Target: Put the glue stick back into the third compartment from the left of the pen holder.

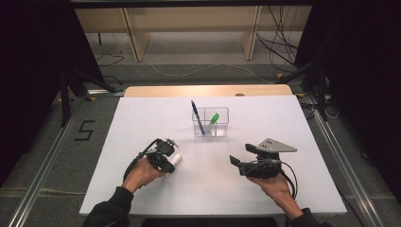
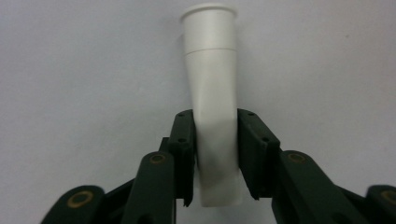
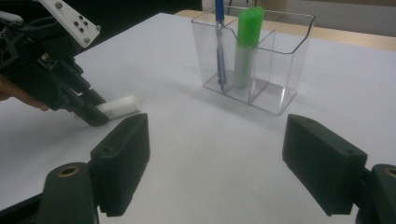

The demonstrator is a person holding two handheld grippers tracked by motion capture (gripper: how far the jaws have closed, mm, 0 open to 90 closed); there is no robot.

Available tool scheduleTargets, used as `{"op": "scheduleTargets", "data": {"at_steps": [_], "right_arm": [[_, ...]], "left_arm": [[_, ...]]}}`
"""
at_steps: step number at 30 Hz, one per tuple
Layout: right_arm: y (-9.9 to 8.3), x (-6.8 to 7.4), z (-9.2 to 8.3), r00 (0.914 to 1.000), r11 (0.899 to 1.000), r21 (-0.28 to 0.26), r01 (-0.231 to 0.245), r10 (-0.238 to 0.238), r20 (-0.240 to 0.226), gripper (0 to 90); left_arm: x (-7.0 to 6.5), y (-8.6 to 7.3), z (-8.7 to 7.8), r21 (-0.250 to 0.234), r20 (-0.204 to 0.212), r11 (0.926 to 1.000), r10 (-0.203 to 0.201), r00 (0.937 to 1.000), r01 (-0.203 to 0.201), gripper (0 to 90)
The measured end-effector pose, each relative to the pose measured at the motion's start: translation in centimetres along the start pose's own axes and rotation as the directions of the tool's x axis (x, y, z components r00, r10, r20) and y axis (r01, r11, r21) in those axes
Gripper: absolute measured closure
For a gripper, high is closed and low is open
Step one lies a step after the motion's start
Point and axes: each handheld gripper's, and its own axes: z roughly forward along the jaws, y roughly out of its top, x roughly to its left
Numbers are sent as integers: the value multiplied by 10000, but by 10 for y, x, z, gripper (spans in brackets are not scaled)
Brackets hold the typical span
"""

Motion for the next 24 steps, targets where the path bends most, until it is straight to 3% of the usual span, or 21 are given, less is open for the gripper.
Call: {"op": "scheduleTargets", "data": {"at_steps": [4, 8, 11, 14, 20, 21, 23, 24], "right_arm": [[0, 1, 0, 10000, 10000, 58, -49, 49, -7, 243], [0, 1, 1, 10000, 10000, 45, 26, -26, -81, 242], [0, 2, 1, 9999, 10000, -1, 91, -91, -94, 242], [-1, 2, 1, 10000, 10000, 20, 22, -22, -72, 243], [-1, 4, 2, 9999, 10000, -27, 95, -95, -100, 243], [-1, 4, 3, 9999, 10000, -36, 80, -81, -97, 243], [0, 6, 3, 10000, 10000, -33, 34, -34, -90, 242], [0, 6, 3, 9999, 10000, -66, 51, -52, -124, 243]], "left_arm": [[0, -1, 0, -11, 3, 9999, 124, 9999, -124, 705], [1, -2, -3, -538, -130, 9985, 24, 9999, -30, 706], [1, -4, -9, -1203, -128, 9927, -32, 9999, 16, 706], [0, -7, -14, -1920, 30, 9813, -128, 9999, 131, 706], [-5, -14, -20, -3242, 238, 9455, -228, 9995, 293, 706], [-8, -16, -20, -3718, 206, 9276, -307, 9993, 361, 706], [-11, -19, -24, -4197, 426, 9064, -323, 9986, 472, 706], [-13, -21, -26, -4513, 487, 8909, -329, 9983, 514, 706]]}}
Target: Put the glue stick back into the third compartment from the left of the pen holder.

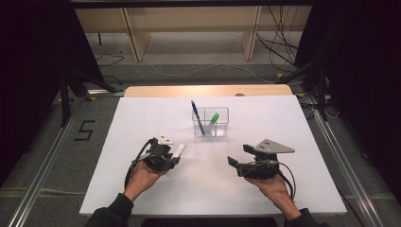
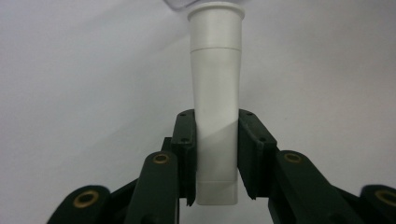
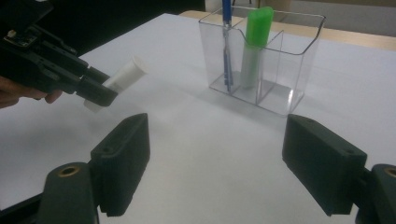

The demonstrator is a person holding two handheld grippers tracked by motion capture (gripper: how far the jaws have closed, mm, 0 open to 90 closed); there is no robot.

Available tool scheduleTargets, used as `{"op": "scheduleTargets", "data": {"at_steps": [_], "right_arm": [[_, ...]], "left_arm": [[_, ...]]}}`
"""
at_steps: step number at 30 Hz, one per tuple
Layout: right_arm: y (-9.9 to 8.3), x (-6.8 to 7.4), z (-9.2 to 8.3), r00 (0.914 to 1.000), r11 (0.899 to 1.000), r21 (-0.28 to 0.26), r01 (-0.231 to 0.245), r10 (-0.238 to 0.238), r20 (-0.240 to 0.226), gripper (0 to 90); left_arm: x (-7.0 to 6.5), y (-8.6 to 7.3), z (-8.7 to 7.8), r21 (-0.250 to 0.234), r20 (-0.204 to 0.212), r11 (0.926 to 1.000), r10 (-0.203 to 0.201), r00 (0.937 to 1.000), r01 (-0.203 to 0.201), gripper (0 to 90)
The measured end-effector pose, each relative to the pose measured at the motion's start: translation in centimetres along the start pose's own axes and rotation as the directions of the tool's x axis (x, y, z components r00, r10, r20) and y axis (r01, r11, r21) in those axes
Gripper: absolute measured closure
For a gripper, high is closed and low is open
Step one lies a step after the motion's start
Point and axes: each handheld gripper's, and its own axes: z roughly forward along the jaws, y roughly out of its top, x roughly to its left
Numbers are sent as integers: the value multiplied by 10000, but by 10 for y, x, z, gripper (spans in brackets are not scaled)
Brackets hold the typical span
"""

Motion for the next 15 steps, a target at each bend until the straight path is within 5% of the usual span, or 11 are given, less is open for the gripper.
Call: {"op": "scheduleTargets", "data": {"at_steps": [4, 9, 15], "right_arm": [[1, 2, 2, 9996, 9999, -82, -148, 146, -221, 243], [3, 6, 2, 9974, 9985, -190, -516, 505, -512, 243], [4, 10, 8, 9928, 9963, -235, -822, 798, -897, 244]], "left_arm": [[-10, 0, -5, -986, 248, 9951, -50, 9997, 75, 706], [-19, -2, -12, -2028, 485, 9789, -141, 9987, 237, 706], [-27, -6, -11, -2451, 600, 9689, -208, 9980, 350, 705]]}}
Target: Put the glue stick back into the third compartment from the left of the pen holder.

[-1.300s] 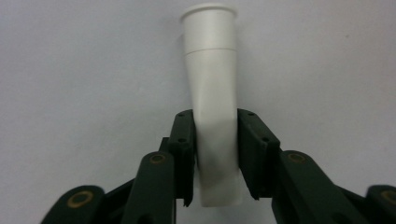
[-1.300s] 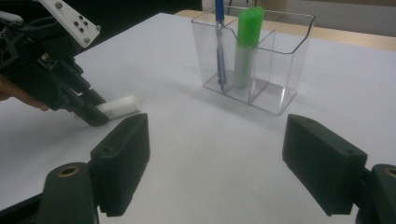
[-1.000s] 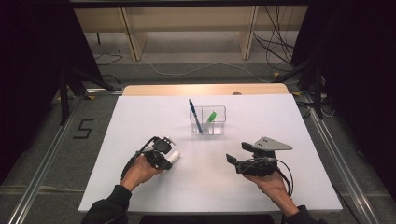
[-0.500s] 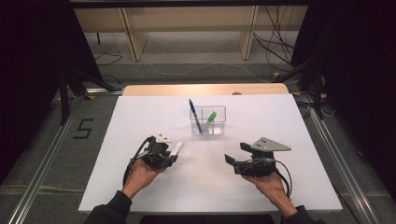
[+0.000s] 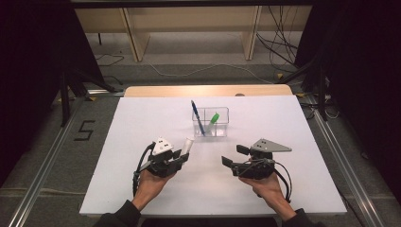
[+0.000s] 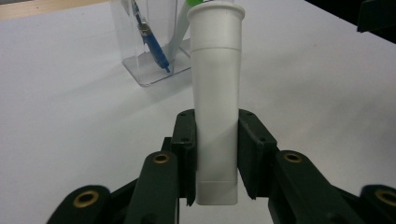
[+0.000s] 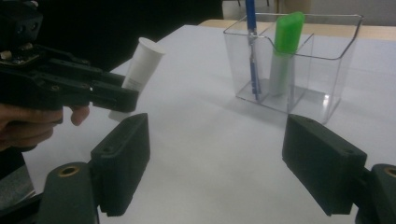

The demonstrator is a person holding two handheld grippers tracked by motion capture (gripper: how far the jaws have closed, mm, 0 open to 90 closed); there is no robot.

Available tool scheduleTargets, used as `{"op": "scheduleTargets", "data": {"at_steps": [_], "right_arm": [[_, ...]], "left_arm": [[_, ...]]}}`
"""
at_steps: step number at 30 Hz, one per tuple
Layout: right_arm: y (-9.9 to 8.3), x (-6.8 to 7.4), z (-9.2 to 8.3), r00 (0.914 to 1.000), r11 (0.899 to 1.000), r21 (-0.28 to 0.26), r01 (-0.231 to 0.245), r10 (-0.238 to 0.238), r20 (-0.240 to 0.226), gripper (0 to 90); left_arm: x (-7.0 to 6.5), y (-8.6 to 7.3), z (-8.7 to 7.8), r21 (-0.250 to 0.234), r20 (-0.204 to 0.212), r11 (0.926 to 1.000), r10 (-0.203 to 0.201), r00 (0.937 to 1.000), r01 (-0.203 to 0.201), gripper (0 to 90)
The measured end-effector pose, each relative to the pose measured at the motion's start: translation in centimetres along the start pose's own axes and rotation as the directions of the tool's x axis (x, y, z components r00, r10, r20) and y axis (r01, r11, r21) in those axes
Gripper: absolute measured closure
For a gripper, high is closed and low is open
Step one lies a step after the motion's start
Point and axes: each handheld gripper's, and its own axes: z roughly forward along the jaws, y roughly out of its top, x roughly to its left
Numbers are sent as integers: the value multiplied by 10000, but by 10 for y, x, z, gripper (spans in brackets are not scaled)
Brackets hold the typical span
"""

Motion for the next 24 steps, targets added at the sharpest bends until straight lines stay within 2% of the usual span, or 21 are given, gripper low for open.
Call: {"op": "scheduleTargets", "data": {"at_steps": [3, 8, 12, 15, 24], "right_arm": [[1, 3, 3, 9998, 10000, -50, 6, -7, -188, 245], [4, 7, 8, 9979, 9993, -84, -358, 353, -543, 247], [8, 10, 12, 9965, 9989, -168, -435, 422, -726, 251], [11, 12, 16, 9922, 9976, -259, -645, 614, -1088, 257], [13, 21, 30, 9851, 9964, -52, -844, 826, -1507, 271]], "left_arm": [[-5, -2, 2, -128, 35, 9999, 97, 9999, -96, 705], [-11, -2, 0, -545, 187, 9985, 65, 9998, -55, 705], [-16, -3, 1, -626, 264, 9980, 80, 9996, -63, 705], [-19, -4, 2, -692, 326, 9975, 149, 9994, -126, 705], [-28, -4, 2, -907, 497, 9956, 288, 9984, -242, 705]]}}
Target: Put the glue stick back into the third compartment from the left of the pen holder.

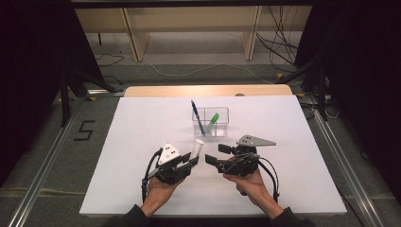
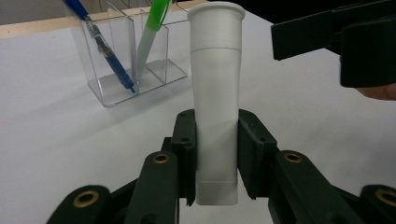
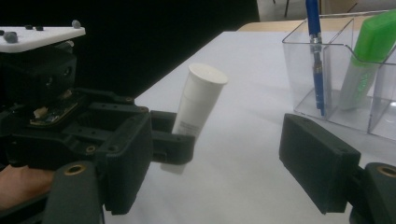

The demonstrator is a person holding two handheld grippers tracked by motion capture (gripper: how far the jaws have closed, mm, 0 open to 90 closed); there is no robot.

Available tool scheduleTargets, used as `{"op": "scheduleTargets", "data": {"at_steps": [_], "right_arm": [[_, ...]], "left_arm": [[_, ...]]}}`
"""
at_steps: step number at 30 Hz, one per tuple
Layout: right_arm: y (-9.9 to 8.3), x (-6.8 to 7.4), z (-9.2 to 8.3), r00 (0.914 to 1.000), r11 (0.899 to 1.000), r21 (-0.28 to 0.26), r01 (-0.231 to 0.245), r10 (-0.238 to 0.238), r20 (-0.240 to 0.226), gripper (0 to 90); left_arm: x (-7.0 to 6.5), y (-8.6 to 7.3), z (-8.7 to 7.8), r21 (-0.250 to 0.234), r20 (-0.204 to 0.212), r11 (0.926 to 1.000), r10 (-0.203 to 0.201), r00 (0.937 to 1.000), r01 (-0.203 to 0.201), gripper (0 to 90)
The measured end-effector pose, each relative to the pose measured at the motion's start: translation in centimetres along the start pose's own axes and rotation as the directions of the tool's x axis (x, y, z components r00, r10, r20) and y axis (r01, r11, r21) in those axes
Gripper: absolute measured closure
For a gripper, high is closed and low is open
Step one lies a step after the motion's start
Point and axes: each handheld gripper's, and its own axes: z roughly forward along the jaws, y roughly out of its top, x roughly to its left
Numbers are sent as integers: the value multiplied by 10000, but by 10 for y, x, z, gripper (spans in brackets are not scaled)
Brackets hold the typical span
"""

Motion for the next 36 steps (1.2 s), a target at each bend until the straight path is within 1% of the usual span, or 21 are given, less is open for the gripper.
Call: {"op": "scheduleTargets", "data": {"at_steps": [3, 4, 5, 7, 12, 16, 19, 21, 27, 30, 33, 36], "right_arm": [[1, 1, 3, 9998, 9999, -6, -155, 155, -108, 275], [1, 1, 4, 9998, 9999, -18, -143, 143, -153, 276], [1, 1, 6, 9997, 9999, -32, -169, 169, -176, 277], [1, 1, 9, 9996, 9998, 3, -196, 196, -225, 284], [2, 3, 14, 9993, 9997, 17, -240, 241, -295, 316], [3, 2, 15, 9976, 9985, -66, -536, 532, -442, 362], [3, 2, 16, 9968, 9980, -75, -629, 625, -494, 403], [3, 2, 17, 9968, 9981, -125, -606, 599, -539, 437], [2, 4, 19, 9951, 9974, -124, -716, 706, -687, 497], [2, 4, 21, 9948, 9973, -114, -728, 717, -727, 525], [2, 4, 20, 9940, 9964, -121, -838, 828, -719, 557], [2, 4, 20, 9925, 9955, -196, -927, 908, -815, 593]], "left_arm": [[-3, 0, -1, -187, -19, 9998, 39, 10000, -39, 705], [-4, 1, -1, -235, -5, 9996, 125, 9999, -125, 705], [-6, 1, -1, -253, 71, 9996, 86, 9999, -84, 705], [-8, 1, -2, -330, 53, 9993, 174, 9998, -172, 705], [-12, 0, -1, -322, 117, 9992, 226, 9997, -222, 705], [-16, 1, -1, -413, 133, 9987, 317, 9994, -312, 705], [-18, 1, -1, -484, 109, 9982, 366, 9993, -360, 705], [-19, 1, -1, -463, 147, 9983, 372, 9992, -365, 705], [-21, 1, -1, -507, 183, 9976, 482, 9987, -472, 705], [-23, 1, -1, -555, 191, 9975, 457, 9988, -446, 705], [-23, 1, -2, -568, 215, 9973, 470, 9987, -457, 705], [-23, 1, -2, -593, 204, 9972, 471, 9987, -458, 705]]}}
